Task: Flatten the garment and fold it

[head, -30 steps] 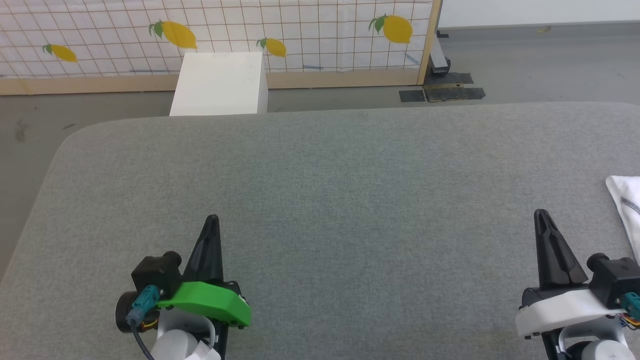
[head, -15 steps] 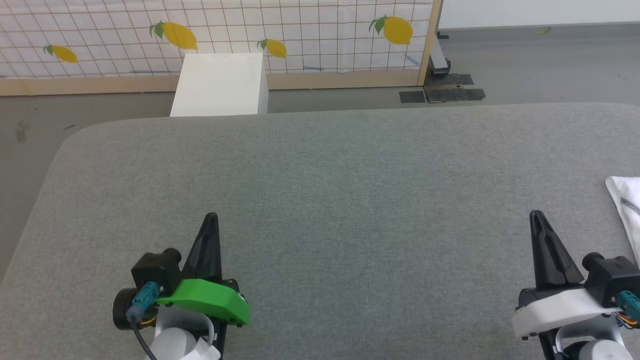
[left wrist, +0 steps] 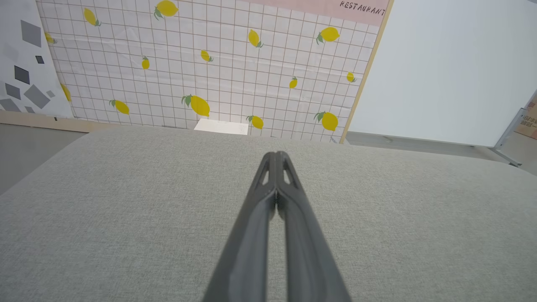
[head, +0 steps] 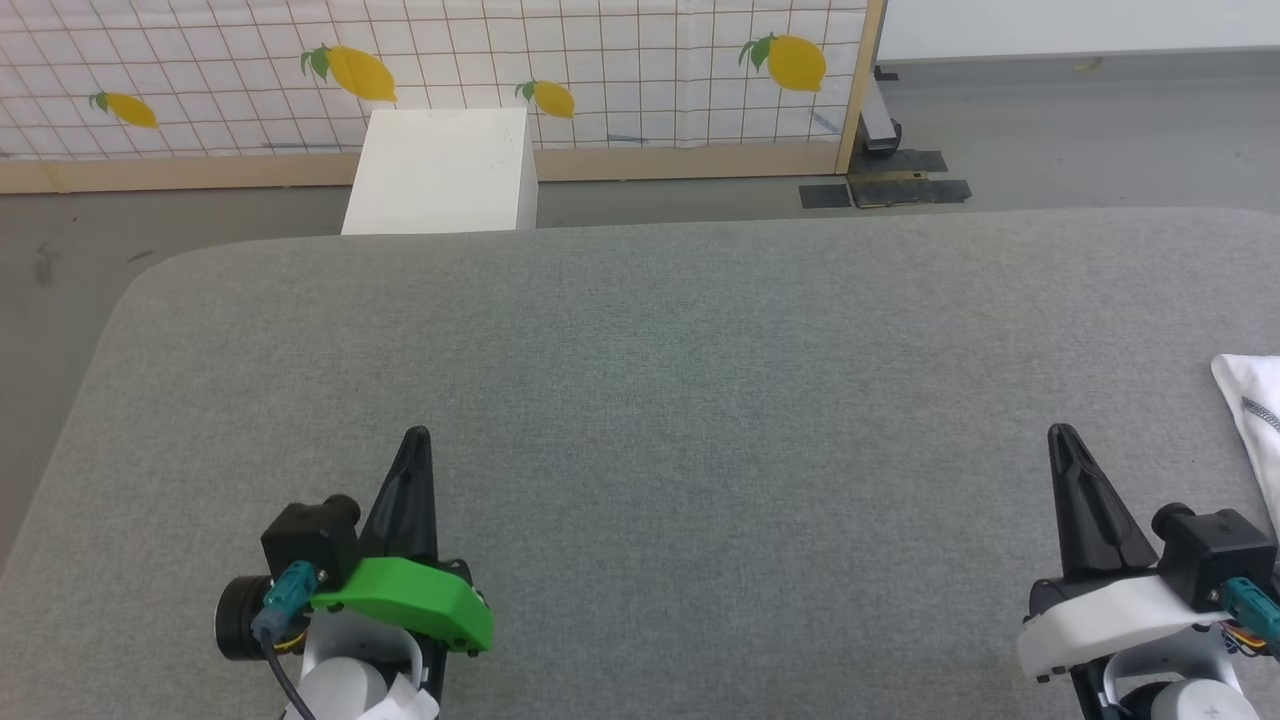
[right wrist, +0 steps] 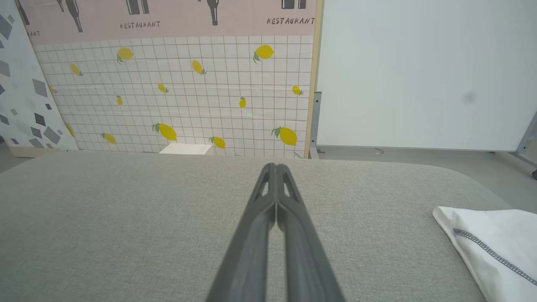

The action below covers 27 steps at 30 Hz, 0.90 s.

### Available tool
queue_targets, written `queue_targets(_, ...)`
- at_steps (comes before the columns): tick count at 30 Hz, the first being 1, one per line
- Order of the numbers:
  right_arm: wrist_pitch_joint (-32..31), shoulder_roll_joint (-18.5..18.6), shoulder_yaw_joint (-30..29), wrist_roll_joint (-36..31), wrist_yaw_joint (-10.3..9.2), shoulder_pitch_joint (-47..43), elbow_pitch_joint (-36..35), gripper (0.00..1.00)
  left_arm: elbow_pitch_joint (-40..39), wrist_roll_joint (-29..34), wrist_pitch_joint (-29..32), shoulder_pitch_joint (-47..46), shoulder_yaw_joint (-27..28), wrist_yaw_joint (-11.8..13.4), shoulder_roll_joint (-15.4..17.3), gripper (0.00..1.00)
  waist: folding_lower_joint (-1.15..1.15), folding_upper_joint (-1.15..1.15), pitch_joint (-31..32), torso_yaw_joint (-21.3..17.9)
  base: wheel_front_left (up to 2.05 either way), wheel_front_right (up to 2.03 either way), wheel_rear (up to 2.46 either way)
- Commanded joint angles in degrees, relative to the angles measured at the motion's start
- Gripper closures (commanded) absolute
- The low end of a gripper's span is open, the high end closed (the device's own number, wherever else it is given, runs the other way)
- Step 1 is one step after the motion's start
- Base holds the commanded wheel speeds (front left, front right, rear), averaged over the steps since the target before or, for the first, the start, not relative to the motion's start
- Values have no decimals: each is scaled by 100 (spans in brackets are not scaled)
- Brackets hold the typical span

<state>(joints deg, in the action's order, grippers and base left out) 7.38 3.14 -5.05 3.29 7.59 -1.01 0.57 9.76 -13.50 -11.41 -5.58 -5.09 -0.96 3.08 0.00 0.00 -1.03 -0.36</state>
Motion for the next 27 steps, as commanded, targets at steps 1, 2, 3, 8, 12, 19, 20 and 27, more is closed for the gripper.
queue_targets(1,-28,-5,26,-61,-2,25,-13,100,-48,63,32,92,22,23,-5,100,0,0,1,1,0,0,0)
queue_targets(2,-36,-6,31,-64,-2,26,-14,100,-59,78,45,97,27,24,-5,100,0,0,3,1,0,0,0)
queue_targets(3,-43,-6,36,-67,-3,26,-14,100,-67,90,55,101,32,24,-5,100,0,0,4,1,0,0,0)
queue_targets(8,-81,-7,61,-81,-3,30,-16,100,-117,158,114,126,58,28,-6,100,0,0,9,3,0,0,0)
queue_targets(12,-110,-8,81,-92,-3,34,-18,100,-155,212,160,146,78,31,-7,100,0,0,13,5,0,0,0)
queue_targets(19,-161,-9,116,-111,-4,39,-21,100,-222,304,240,179,113,37,-8,100,0,0,21,7,0,0,0)
queue_targets(20,-170,-10,121,-114,-4,40,-22,100,-233,319,253,185,119,37,-8,100,0,0,22,8,0,0,0)
queue_targets(27,-222,-11,157,-134,-4,46,-25,100,-302,415,335,219,155,43,-9,100,0,0,29,10,0,0,0)
